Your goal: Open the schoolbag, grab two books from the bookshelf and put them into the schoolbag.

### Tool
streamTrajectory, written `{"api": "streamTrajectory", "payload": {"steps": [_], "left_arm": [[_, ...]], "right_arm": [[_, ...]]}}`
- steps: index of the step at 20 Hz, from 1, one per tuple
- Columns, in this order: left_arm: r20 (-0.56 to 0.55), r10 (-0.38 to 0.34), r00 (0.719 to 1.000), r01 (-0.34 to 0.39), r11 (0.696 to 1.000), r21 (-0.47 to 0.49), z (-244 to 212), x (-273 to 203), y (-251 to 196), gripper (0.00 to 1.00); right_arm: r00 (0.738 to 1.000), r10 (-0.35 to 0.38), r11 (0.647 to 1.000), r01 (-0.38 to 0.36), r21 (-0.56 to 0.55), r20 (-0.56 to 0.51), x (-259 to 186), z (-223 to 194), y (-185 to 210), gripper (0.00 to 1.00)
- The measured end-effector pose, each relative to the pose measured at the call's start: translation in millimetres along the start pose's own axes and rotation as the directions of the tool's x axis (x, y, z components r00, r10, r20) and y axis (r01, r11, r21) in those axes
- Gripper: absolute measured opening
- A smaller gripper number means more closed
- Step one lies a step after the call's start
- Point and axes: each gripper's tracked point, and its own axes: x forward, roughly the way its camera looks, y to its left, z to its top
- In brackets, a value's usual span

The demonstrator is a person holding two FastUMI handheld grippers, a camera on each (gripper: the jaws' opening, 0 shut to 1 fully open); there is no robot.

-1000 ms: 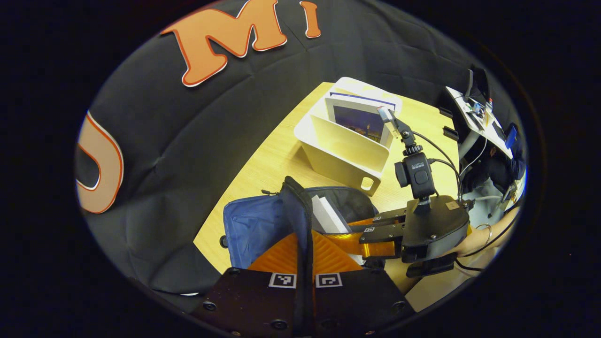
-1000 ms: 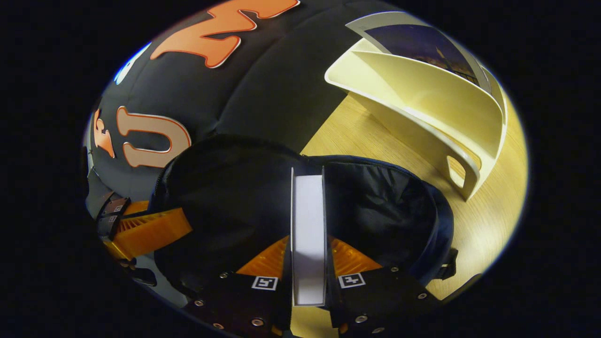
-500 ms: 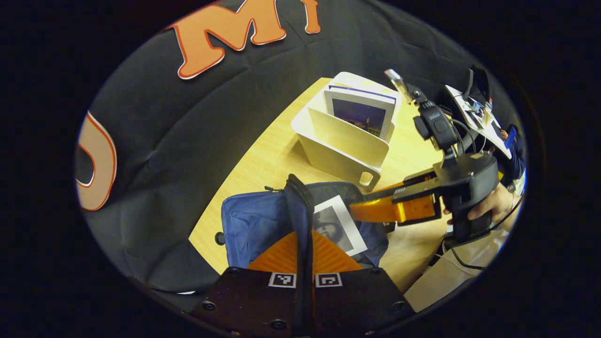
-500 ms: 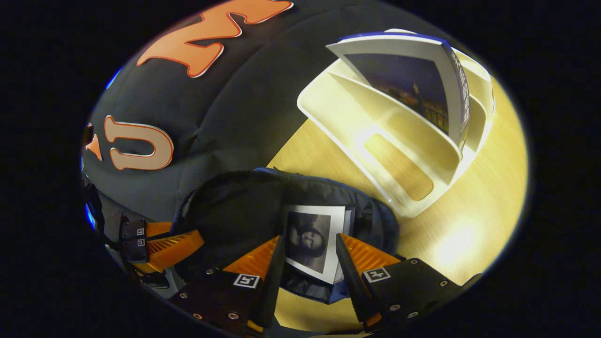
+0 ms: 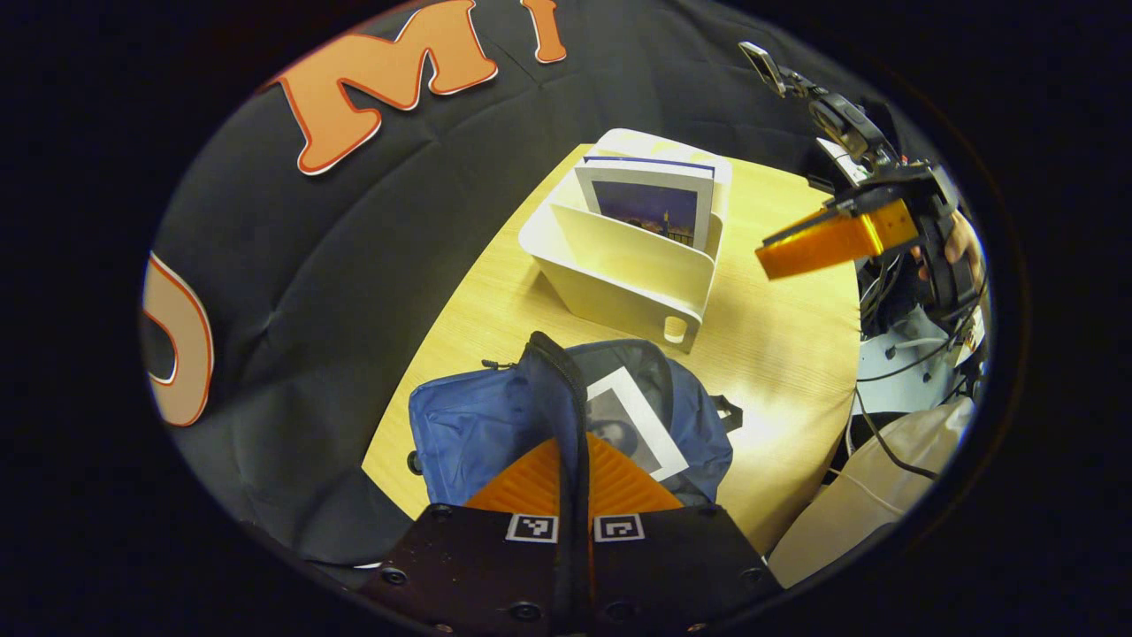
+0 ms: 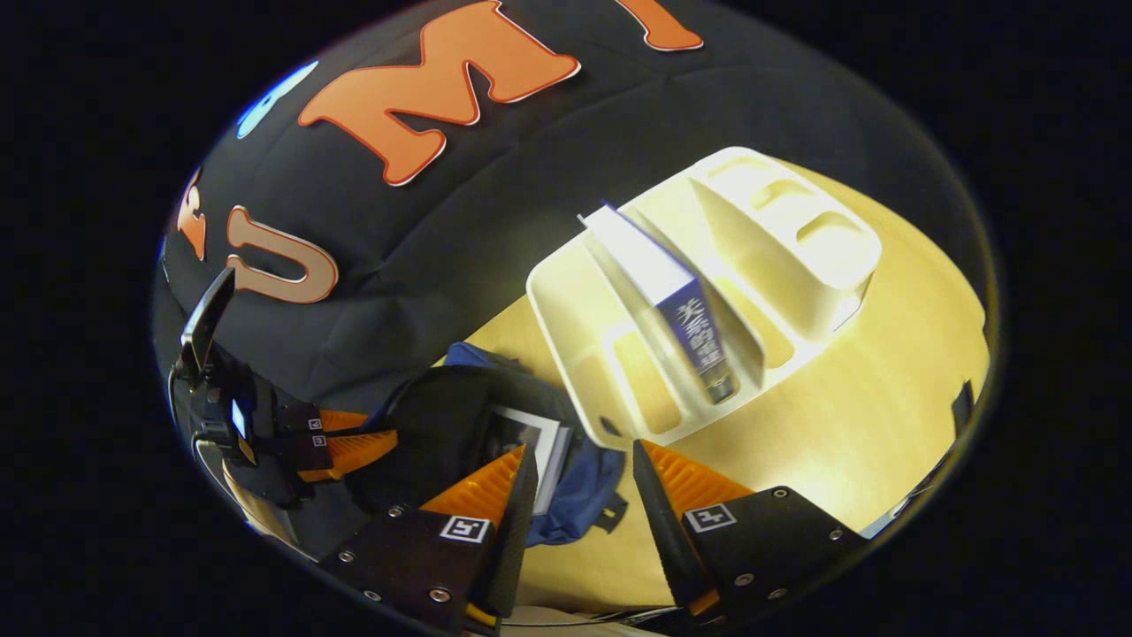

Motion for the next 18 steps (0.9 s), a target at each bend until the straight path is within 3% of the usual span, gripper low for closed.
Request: {"api": "streamTrajectory", "payload": {"steps": [2,6,11,13,14,15,18], "left_arm": [[0.009,0.014,1.000,-0.013,0.999,-0.035,-4.9,-0.1,10.3,0.01],[0.025,-0.001,1.000,0.002,0.998,-0.056,-7.1,0.0,6.7,0.01],[0.039,-0.023,0.999,0.026,0.995,-0.099,-11.8,4.0,4.4,0.01],[0.046,-0.031,0.998,0.037,0.992,-0.125,-12.9,4.9,5.8,0.01],[0.049,-0.033,0.998,0.040,0.989,-0.140,-15.9,4.8,8.7,0.01],[0.051,-0.034,0.998,0.041,0.988,-0.149,-17.7,3.8,10.2,0.01],[0.051,-0.045,0.998,0.053,0.985,-0.163,-21.1,6.1,12.0,0.01]], "right_arm": [[0.997,-0.061,0.998,0.062,-0.008,0.041,-16.1,34.8,-26.3,0.65],[0.989,-0.132,0.986,0.139,-0.097,0.073,-32.4,87.3,-40.6,0.65],[0.989,-0.147,0.953,0.146,-0.266,0.018,-12.7,145.6,-9.5,0.68],[0.979,-0.199,0.925,0.170,-0.340,-0.052,13.0,151.0,-9.3,0.75],[0.968,-0.234,0.907,0.183,-0.378,-0.091,30.1,147.1,-12.4,0.85],[0.960,-0.241,0.907,0.171,-0.386,-0.140,42.7,140.0,-10.5,0.88],[0.935,-0.286,0.884,0.173,-0.434,-0.209,67.8,125.5,-19.1,0.91]]}}
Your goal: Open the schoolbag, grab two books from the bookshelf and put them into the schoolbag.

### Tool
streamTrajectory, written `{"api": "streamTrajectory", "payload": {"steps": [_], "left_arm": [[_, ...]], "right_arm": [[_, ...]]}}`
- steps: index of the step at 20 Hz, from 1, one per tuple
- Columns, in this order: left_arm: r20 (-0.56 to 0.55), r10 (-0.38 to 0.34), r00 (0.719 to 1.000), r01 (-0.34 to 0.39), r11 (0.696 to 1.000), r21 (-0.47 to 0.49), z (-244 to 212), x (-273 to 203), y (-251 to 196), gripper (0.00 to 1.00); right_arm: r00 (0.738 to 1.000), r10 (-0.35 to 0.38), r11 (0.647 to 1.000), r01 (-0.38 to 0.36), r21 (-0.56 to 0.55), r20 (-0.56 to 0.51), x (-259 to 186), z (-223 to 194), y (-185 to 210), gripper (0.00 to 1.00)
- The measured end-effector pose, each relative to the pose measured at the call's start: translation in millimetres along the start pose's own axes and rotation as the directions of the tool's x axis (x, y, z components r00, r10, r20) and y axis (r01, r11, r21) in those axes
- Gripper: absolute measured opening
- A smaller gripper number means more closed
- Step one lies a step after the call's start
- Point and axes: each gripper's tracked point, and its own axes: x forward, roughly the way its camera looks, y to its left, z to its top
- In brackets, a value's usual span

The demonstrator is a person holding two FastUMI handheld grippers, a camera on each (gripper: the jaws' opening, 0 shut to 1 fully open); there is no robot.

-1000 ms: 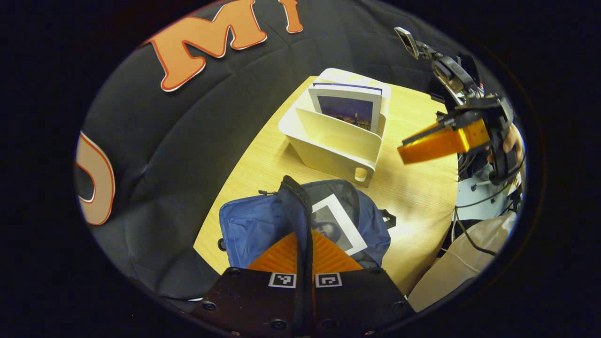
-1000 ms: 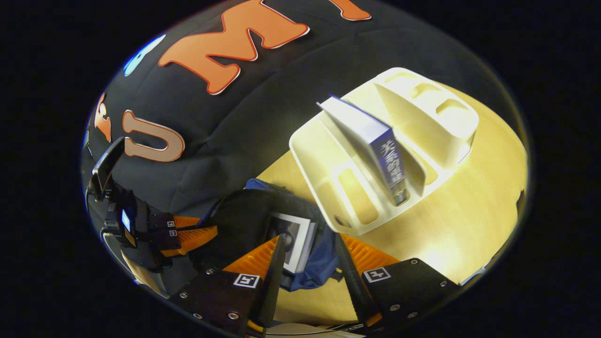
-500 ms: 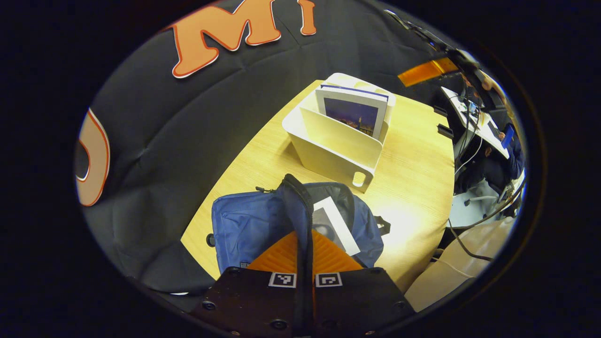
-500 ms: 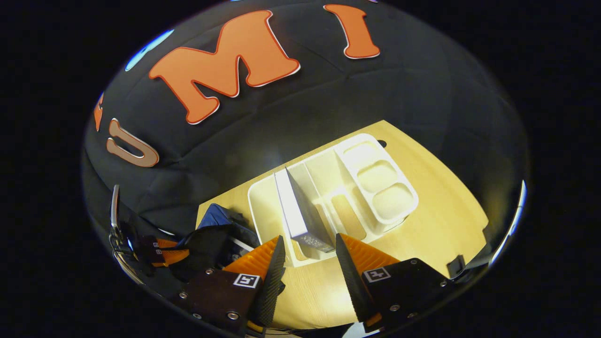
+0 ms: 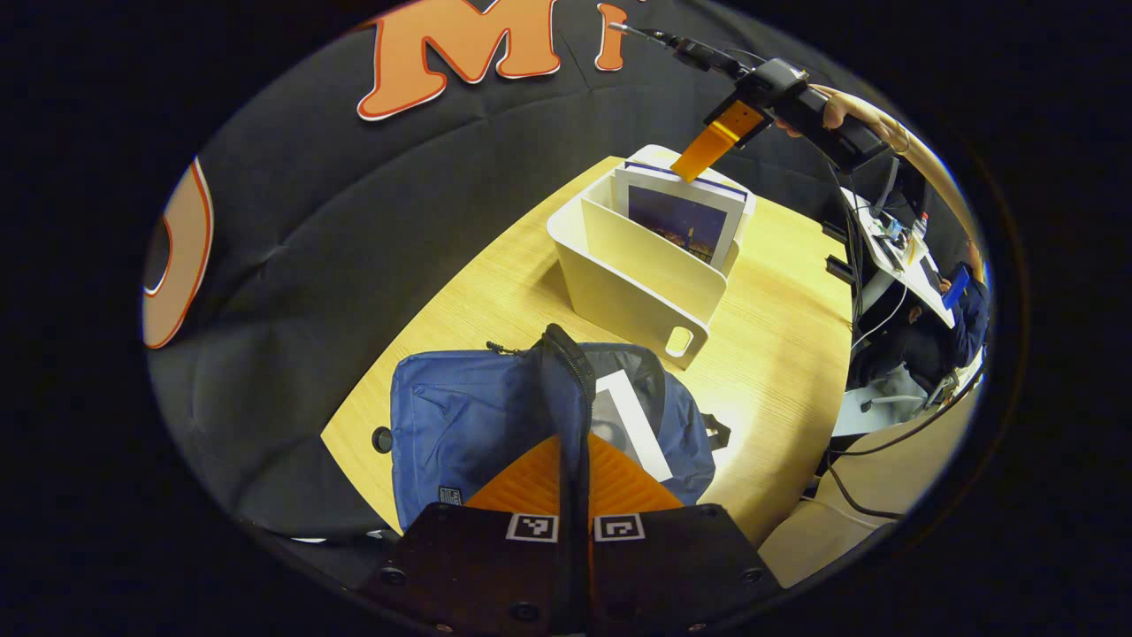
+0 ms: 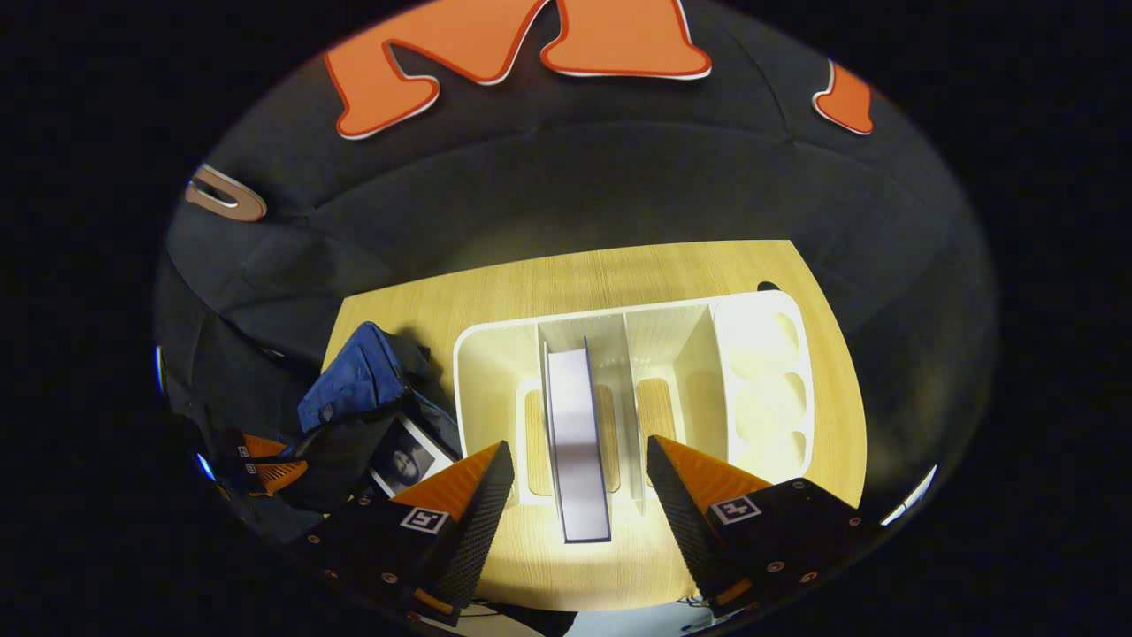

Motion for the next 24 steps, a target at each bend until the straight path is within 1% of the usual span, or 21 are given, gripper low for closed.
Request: {"api": "streamTrajectory", "payload": {"steps": [1,4,5,6,7,8,9,10,12,14,16,20,22,23,24], "left_arm": [[-0.002,-0.006,1.000,0.006,1.000,-0.005,-1.0,2.0,0.7,0.01],[-0.004,-0.027,1.000,0.027,1.000,-0.010,-2.7,2.9,-3.1,0.01],[-0.004,-0.026,1.000,0.026,1.000,-0.010,-2.5,3.5,-2.2,0.01],[-0.004,-0.025,1.000,0.025,1.000,-0.009,-2.9,3.0,-1.7,0.01],[-0.005,-0.023,1.000,0.023,1.000,-0.012,-3.8,3.8,-1.5,0.01],[-0.005,-0.026,1.000,0.026,1.000,-0.014,-3.6,4.2,-2.0,0.01],[-0.005,-0.028,1.000,0.028,0.999,-0.016,-4.2,4.1,-2.2,0.01],[-0.005,-0.030,1.000,0.030,0.999,-0.020,-3.6,4.5,-2.2,0.01],[-0.006,-0.034,0.999,0.034,0.999,-0.030,-5.7,5.9,-3.2,0.01],[-0.005,-0.032,0.999,0.032,0.999,-0.033,-6.4,5.9,-2.3,0.01],[-0.004,-0.030,1.000,0.030,0.999,-0.030,-6.5,4.7,-2.2,0.01],[-0.011,-0.037,0.999,0.036,0.999,-0.037,-3.8,4.7,-1.6,0.01],[-0.015,-0.037,0.999,0.037,0.998,-0.041,-4.4,5.4,-1.9,0.01],[-0.014,-0.037,0.999,0.037,0.998,-0.042,-2.3,4.9,-1.7,0.01],[-0.016,-0.035,0.999,0.034,0.999,-0.040,-1.9,3.5,-1.5,0.01]], "right_arm": [[0.999,-0.011,1.000,0.010,-0.025,-0.033,9.0,-4.5,1.2,0.92],[0.997,0.008,0.999,-0.011,-0.040,-0.071,21.2,-5.2,10.5,0.91],[0.997,0.000,0.999,-0.004,-0.043,-0.081,25.7,-7.4,11.2,0.82],[0.995,-0.034,0.998,0.029,-0.049,-0.091,29.2,-8.8,5.3,0.77],[0.992,-0.059,0.997,0.052,-0.065,-0.109,26.9,-12.0,-1.5,0.57],[0.993,-0.060,0.996,0.052,-0.079,-0.104,31.1,-12.2,0.3,0.36],[0.992,-0.059,0.995,0.049,-0.093,-0.108,30.0,-14.0,0.4,0.43],[0.993,-0.057,0.994,0.047,-0.103,-0.104,29.1,-14.0,-0.8,0.32],[0.995,-0.062,0.995,0.056,-0.084,-0.078,24.4,-8.8,-2.9,0.30],[0.998,-0.049,0.998,0.046,-0.051,-0.049,11.6,-3.0,-5.4,0.30],[1.000,-0.023,0.999,0.022,-0.032,-0.011,-10.5,7.1,-5.7,0.30],[0.993,-0.013,0.999,0.018,-0.047,0.114,-71.1,29.3,-5.9,0.30],[0.985,0.010,0.999,-0.005,-0.033,0.174,-107.2,37.3,-4.1,0.30],[0.976,0.032,0.999,-0.028,-0.021,0.215,-132.9,40.8,-4.2,0.30],[0.969,0.048,0.999,-0.047,-0.012,0.241,-148.6,38.9,-4.7,0.30]]}}
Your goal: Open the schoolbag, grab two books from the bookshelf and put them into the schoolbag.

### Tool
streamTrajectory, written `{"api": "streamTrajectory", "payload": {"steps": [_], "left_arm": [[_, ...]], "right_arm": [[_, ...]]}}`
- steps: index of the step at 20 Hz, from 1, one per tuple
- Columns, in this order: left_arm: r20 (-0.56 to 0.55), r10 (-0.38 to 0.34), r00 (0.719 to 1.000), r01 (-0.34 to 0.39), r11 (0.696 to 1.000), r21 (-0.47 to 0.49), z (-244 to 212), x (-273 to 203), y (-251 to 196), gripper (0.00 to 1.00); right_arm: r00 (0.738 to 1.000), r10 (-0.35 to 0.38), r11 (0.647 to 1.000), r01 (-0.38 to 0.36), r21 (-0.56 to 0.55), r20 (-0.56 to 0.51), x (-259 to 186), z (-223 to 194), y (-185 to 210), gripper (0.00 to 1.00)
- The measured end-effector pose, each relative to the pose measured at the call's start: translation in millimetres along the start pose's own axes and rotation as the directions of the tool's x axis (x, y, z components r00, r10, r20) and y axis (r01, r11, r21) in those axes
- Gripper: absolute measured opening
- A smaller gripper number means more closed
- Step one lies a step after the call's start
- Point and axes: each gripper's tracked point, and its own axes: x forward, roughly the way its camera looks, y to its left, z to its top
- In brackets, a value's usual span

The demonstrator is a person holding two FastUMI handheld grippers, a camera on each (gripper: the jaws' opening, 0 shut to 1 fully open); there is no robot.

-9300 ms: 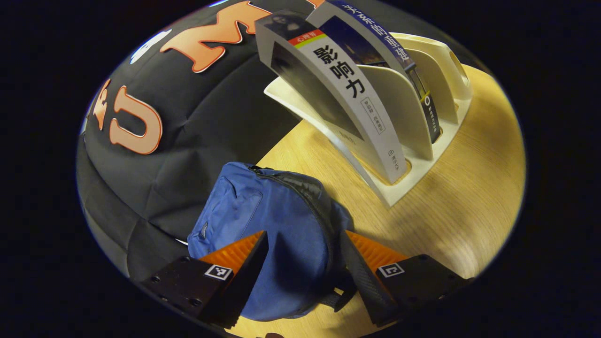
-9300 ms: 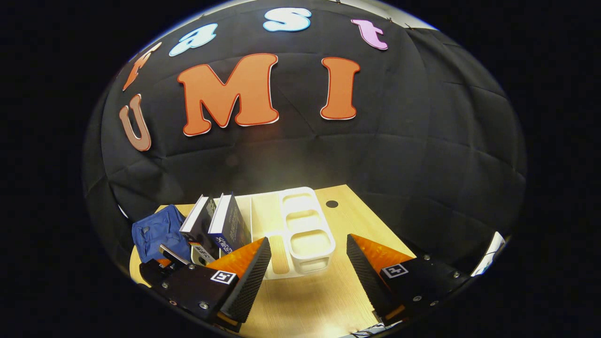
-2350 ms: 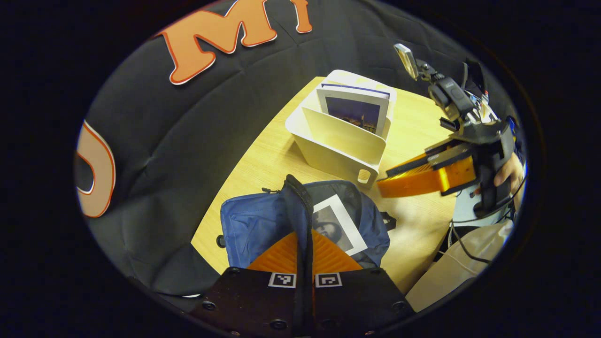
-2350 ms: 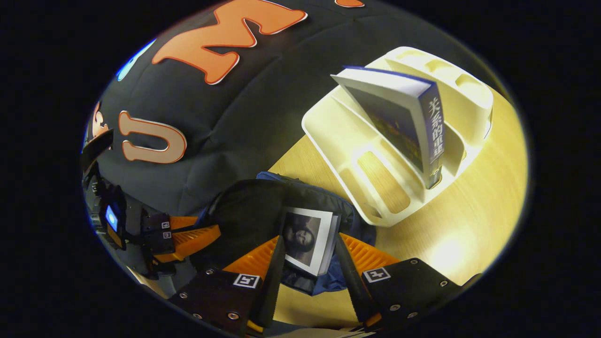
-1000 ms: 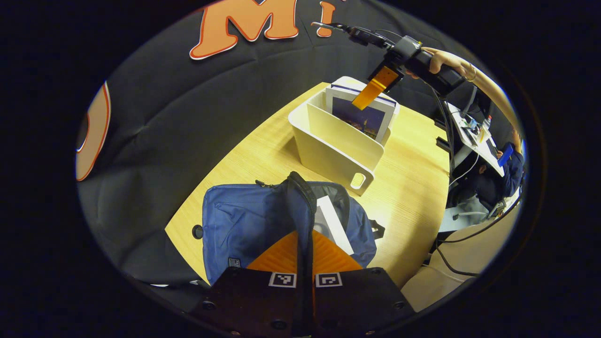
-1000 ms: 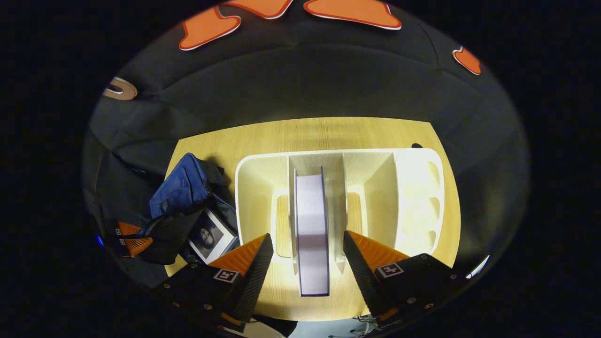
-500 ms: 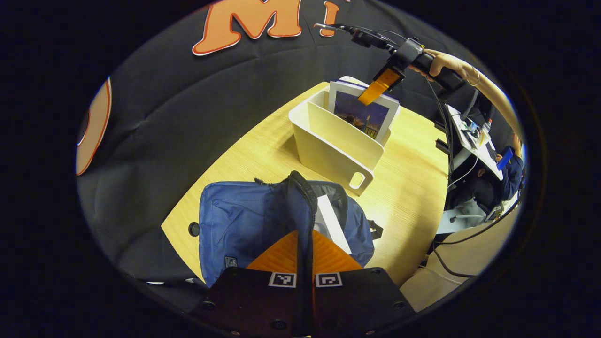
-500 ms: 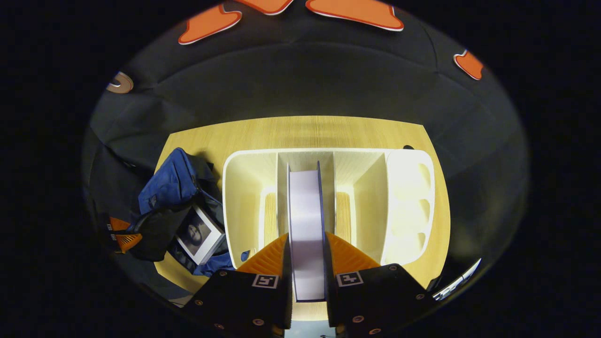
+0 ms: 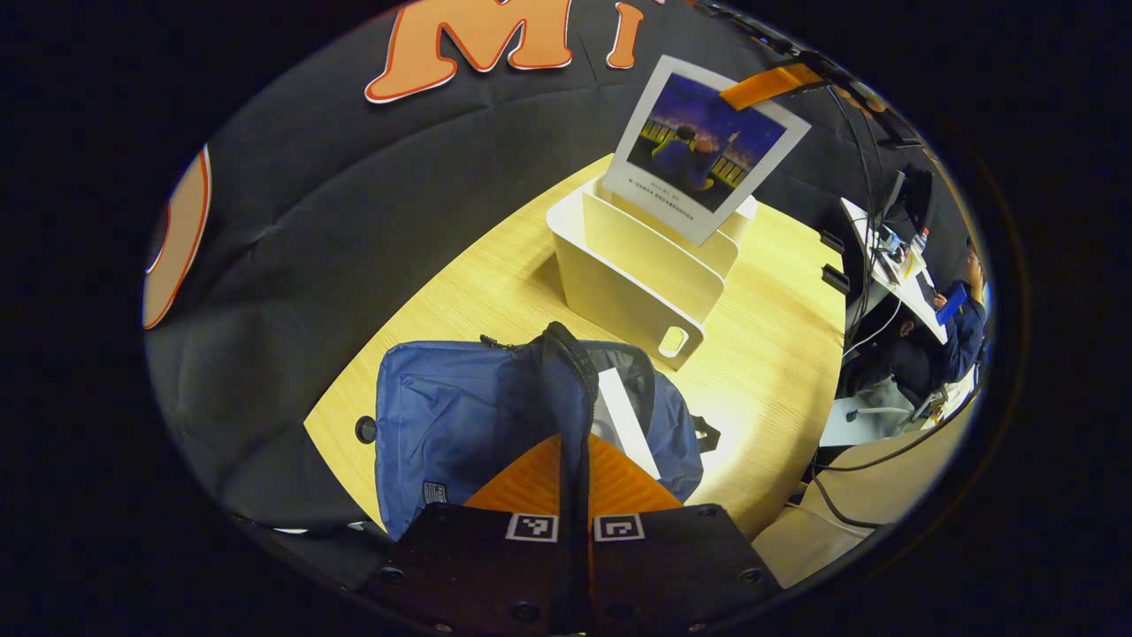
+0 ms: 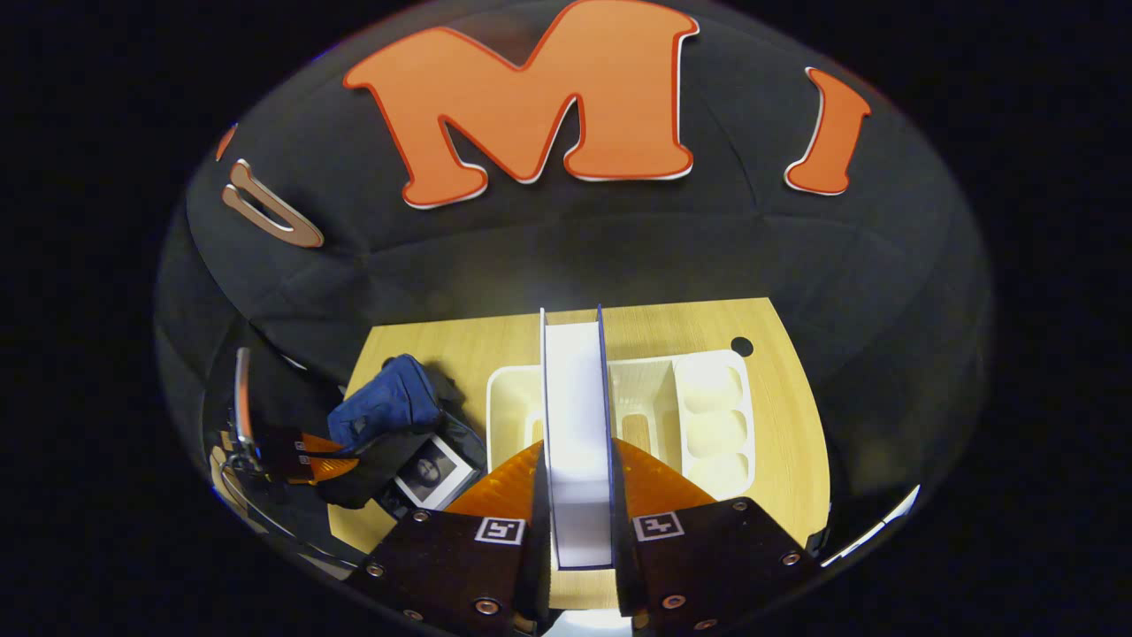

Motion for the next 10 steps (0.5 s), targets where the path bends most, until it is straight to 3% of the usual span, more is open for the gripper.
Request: {"api": "streamTrajectory", "payload": {"steps": [5,7,10], "left_arm": [[-0.002,0.009,1.000,-0.009,1.000,-0.002,0.2,0.5,1.3,0.01],[-0.005,0.015,1.000,-0.015,1.000,0.005,0.9,-0.8,-0.1,0.01],[-0.006,0.032,0.999,-0.032,0.999,0.027,4.7,-5.3,-0.7,0.01]], "right_arm": [[0.992,0.113,0.990,-0.118,0.077,0.062,-52.9,-17.2,13.4,0.29],[0.975,0.206,0.964,-0.217,0.153,0.084,-62.2,-38.7,31.8,0.28],[0.949,0.309,0.912,-0.313,0.266,0.060,-37.5,-89.3,63.2,0.28]]}}
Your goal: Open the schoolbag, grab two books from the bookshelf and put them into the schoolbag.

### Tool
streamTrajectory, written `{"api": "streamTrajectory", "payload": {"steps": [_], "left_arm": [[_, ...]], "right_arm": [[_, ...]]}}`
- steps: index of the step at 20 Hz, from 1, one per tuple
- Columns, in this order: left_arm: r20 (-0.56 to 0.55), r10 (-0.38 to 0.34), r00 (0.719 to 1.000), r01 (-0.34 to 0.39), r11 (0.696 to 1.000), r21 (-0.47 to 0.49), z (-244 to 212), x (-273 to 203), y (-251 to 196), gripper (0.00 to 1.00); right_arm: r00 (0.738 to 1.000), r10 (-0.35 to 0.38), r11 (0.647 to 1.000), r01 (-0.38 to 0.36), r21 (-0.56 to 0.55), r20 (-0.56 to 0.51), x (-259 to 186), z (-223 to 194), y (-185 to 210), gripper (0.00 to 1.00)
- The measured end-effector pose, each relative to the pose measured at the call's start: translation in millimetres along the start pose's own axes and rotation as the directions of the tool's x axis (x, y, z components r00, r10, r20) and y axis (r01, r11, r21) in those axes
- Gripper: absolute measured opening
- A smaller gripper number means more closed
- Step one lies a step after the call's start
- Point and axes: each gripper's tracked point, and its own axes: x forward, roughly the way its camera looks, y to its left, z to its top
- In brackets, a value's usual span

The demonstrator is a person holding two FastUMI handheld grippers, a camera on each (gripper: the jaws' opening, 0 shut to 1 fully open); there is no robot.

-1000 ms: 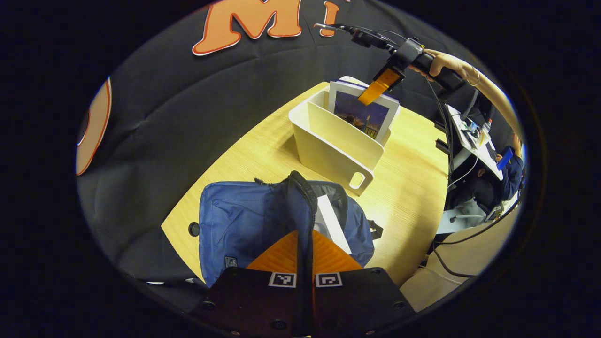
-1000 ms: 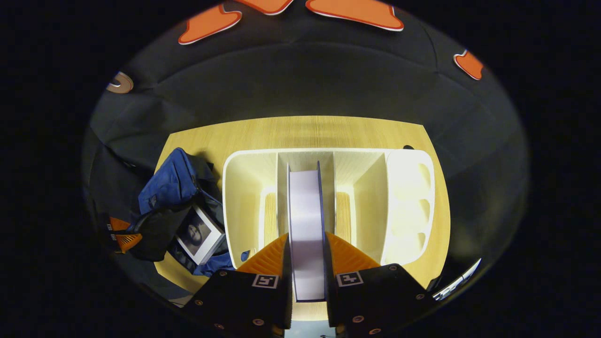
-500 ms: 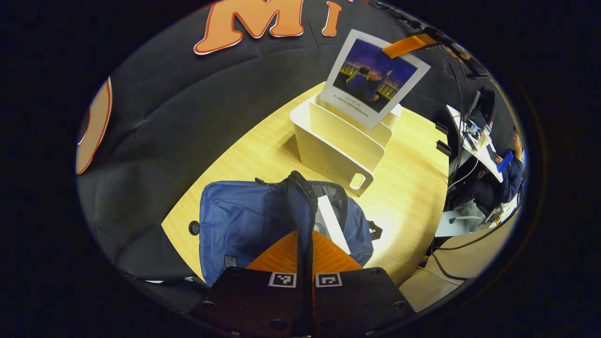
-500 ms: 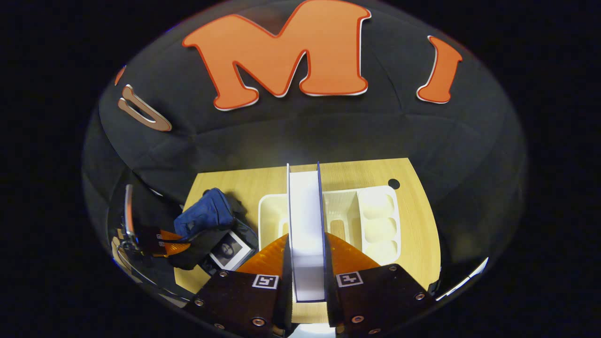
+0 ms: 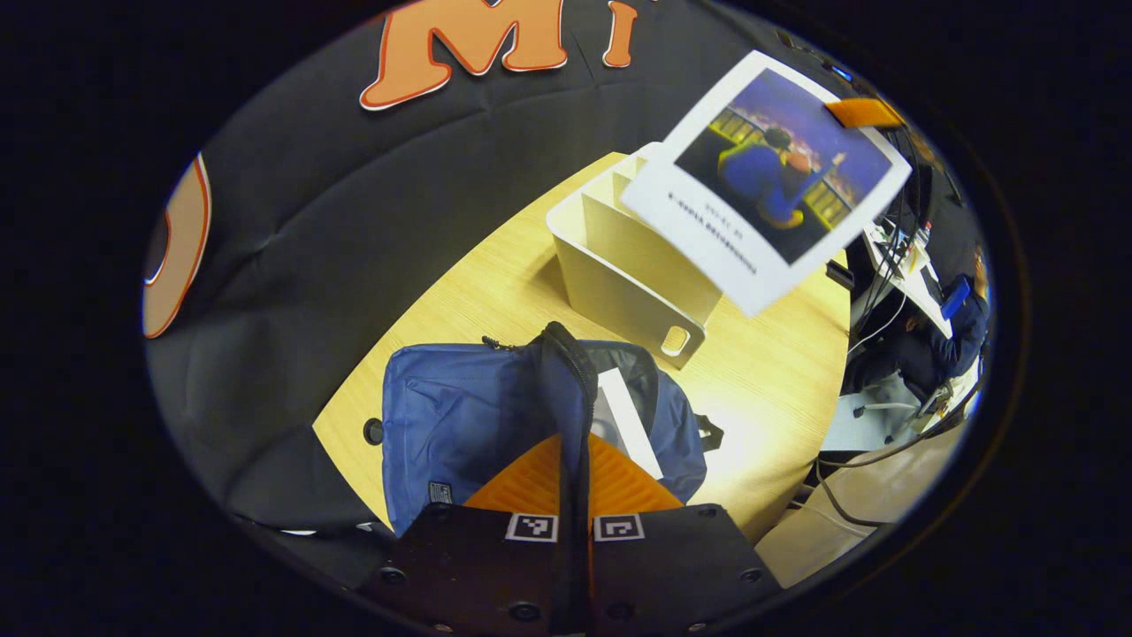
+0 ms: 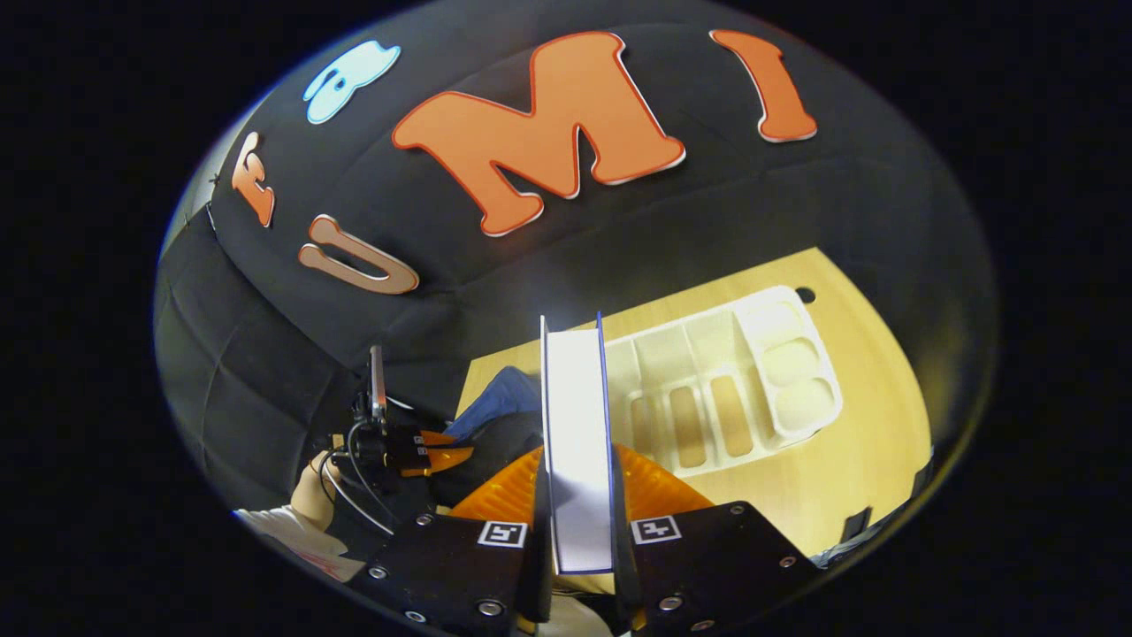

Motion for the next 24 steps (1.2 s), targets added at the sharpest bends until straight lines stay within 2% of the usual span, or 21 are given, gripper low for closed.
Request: {"api": "streamTrajectory", "payload": {"steps": [2,4,9,13,16,18,24], "left_arm": [[-0.005,0.011,1.000,-0.010,1.000,0.025,0.3,-1.4,-2.2,0.01],[-0.011,0.012,1.000,-0.012,0.999,0.038,1.0,-3.9,-4.4,0.01],[-0.014,0.019,1.000,-0.018,0.997,0.074,9.3,-7.9,-7.9,0.01],[-0.025,0.019,1.000,-0.017,0.996,0.084,11.7,-7.2,-13.7,0.01],[-0.018,0.025,1.000,-0.024,0.996,0.089,16.9,-10.0,-16.9,0.01],[-0.021,0.027,0.999,-0.025,0.995,0.097,20.2,-7.9,-17.3,0.01],[-0.009,0.007,1.000,-0.006,0.994,0.107,29.0,-4.3,-30.1,0.01]], "right_arm": [[0.996,0.076,0.991,-0.070,0.115,-0.048,35.5,-42.0,0.6,0.28],[0.991,0.121,0.976,-0.107,0.188,-0.064,62.9,-68.9,3.7,0.28],[0.971,0.236,0.912,-0.211,0.352,-0.030,143.0,-121.7,15.5,0.28],[0.969,0.248,0.890,-0.228,0.395,-0.001,181.2,-129.8,23.5,0.28],[0.960,0.263,0.846,-0.276,0.456,0.092,216.1,-130.7,34.5,0.28],[0.958,0.265,0.828,-0.286,0.482,0.112,227.4,-136.3,42.0,0.28],[0.962,0.229,0.853,-0.272,0.445,0.148,250.2,-136.8,69.9,0.28]]}}
